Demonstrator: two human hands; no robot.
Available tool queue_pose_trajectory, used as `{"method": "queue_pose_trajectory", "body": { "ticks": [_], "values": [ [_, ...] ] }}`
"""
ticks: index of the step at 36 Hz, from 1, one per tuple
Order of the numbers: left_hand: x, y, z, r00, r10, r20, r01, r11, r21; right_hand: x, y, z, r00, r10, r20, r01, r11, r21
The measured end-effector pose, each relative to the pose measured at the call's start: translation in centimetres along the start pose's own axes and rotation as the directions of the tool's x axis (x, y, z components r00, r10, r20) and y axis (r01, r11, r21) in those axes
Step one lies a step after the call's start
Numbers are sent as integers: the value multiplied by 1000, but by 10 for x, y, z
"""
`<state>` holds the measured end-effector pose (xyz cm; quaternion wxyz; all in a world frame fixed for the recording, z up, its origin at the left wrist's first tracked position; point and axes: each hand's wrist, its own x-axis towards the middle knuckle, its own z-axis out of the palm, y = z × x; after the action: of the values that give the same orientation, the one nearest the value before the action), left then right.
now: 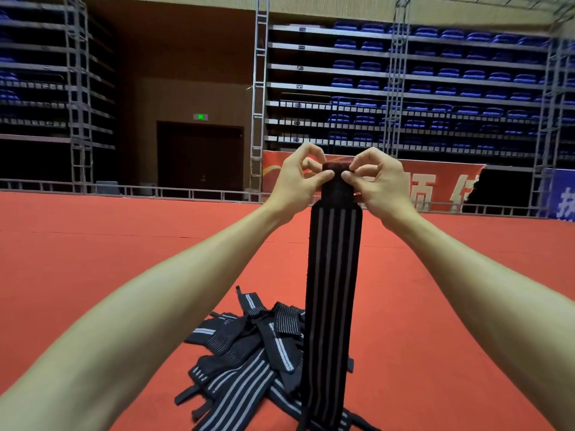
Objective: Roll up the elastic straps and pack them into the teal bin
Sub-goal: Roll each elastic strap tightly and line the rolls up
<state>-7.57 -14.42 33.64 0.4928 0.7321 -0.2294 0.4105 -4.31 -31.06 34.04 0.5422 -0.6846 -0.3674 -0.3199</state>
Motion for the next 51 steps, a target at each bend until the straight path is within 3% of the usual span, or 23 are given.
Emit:
{"method": "queue_pose_trajectory", "body": {
  "ticks": [10,16,25,30,35,38,41,47,51],
  "values": [
    [0,-3,3,995,93,29,-95,991,92,-1,3,1,999,-44,13,45,999,-23],
    [0,-3,2,1000,31,-3,-31,997,72,0,10,5,998,-65,-2,65,998,7],
    [6,-6,-4,994,36,-104,-27,995,92,-14,19,3,957,-96,272,90,995,36],
    [5,-9,-4,996,21,-84,-16,998,57,-13,19,4,962,-98,254,86,995,56],
    [-6,-9,-3,999,9,41,-9,1000,-15,-9,22,4,971,-81,224,58,993,105],
    [-22,-18,0,989,47,144,-40,998,-49,-5,26,5,978,-83,189,73,996,60],
    [-47,-34,6,968,4,250,15,997,-74,1,29,4,988,-65,142,61,998,31],
    [-99,-70,22,924,-102,369,75,993,87,14,27,5,999,-17,51,16,1000,19],
    [-129,-85,27,904,-188,383,161,982,102,16,23,2,999,8,32,-9,1000,26]
  ]
}}
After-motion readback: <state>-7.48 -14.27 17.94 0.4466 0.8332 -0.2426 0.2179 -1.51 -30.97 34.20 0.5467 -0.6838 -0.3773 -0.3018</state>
